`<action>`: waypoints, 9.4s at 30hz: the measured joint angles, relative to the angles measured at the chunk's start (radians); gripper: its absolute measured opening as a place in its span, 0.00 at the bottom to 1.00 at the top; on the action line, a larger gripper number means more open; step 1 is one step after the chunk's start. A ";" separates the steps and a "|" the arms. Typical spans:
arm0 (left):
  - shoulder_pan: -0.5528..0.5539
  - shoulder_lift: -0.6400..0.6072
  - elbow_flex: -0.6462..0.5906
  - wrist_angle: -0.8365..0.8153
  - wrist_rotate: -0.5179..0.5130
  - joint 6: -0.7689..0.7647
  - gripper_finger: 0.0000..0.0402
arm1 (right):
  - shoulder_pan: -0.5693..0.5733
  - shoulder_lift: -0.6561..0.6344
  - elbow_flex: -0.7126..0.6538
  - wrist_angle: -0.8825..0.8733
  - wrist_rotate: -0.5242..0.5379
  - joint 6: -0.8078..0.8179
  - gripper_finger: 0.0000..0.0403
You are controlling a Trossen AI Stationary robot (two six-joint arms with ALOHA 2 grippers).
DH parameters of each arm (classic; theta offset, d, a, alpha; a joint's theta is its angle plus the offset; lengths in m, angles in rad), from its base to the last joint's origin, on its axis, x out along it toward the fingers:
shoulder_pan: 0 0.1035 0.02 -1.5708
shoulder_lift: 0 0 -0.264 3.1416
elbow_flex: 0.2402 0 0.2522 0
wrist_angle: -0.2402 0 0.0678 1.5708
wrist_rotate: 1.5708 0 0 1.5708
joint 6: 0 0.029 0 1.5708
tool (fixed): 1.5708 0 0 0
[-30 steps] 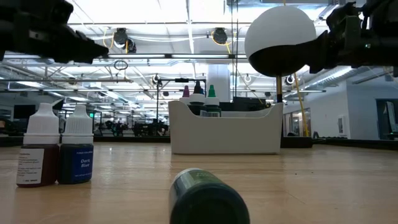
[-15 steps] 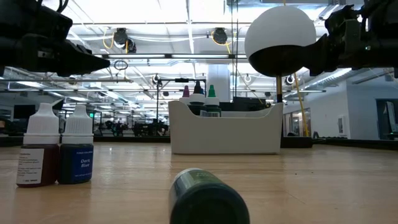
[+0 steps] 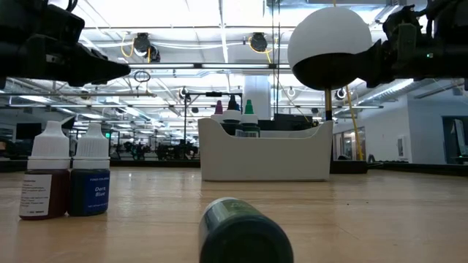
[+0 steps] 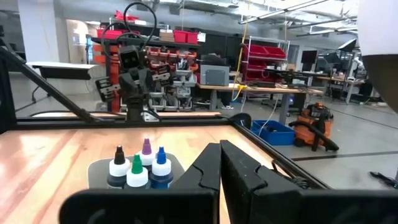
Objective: Pick & Place food coloring
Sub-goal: Put the small blue food coloring bottle into the gray bin
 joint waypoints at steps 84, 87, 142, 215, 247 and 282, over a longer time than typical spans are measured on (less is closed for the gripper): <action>-0.001 0.001 0.001 -0.081 0.004 -0.190 0.12 | 0.517 1.544 1.527 -0.649 -0.002 0.264 0.44; -0.001 0.001 0.001 -0.081 0.004 -0.190 0.12 | 0.518 1.544 1.527 -0.651 -0.002 0.265 0.43; -0.001 0.001 0.001 -0.083 0.007 -0.186 0.12 | 0.516 1.223 1.524 -0.990 0.135 0.159 0.11; -0.001 0.001 0.001 0.103 -0.219 -0.018 0.12 | 0.051 0.820 0.492 -0.059 0.074 0.018 0.12; -0.001 0.001 0.001 0.104 -0.219 -0.016 0.12 | 0.037 0.858 0.505 -0.143 0.064 0.059 0.12; -0.001 0.001 0.001 0.104 -0.219 -0.002 0.12 | 0.037 0.859 0.504 -0.157 0.054 0.100 0.21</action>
